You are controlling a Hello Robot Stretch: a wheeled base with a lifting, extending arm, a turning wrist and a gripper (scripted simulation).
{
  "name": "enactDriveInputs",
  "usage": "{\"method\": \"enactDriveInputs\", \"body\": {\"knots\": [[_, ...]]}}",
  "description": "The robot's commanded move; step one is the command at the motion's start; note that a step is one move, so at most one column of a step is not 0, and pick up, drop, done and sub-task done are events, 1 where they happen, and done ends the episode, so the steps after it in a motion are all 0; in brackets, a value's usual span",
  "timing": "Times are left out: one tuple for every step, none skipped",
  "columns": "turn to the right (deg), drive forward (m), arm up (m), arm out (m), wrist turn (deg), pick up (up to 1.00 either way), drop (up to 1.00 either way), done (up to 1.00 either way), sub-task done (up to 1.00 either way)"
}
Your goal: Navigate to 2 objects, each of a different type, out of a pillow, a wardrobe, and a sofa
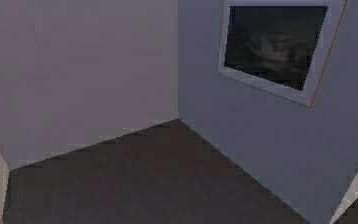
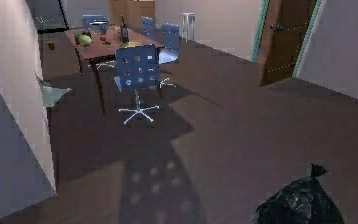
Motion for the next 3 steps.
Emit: {"method": "enactDriveInputs", "body": {"knots": [[-45.0,0.00,0.00,0.00,0.0,0.00,0.00,0.00,0.00],[-36.0,0.00,0.00,0.00,0.0,0.00,0.00,0.00,0.00],[0.0,1.00,0.00,0.00,0.0,0.00,0.00,0.00,0.00]]}}
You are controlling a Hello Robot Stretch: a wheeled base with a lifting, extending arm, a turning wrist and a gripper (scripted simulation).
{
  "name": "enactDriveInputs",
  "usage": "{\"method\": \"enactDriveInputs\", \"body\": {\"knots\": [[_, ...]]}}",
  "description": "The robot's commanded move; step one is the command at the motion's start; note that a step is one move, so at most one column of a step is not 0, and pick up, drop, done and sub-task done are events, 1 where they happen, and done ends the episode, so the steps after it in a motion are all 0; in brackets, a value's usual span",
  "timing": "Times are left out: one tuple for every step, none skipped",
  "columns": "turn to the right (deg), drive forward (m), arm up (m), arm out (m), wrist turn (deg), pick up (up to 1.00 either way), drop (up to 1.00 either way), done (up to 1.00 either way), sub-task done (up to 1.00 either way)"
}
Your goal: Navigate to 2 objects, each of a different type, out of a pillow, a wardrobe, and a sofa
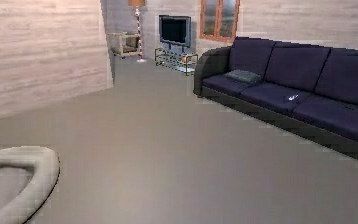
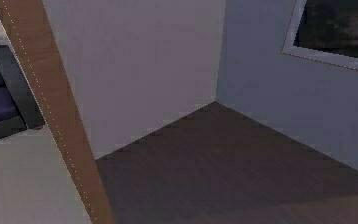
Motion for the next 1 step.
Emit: {"method": "enactDriveInputs", "body": {"knots": [[-3.0,0.00,0.00,0.00,0.0,0.00,0.00,0.00,0.00]]}}
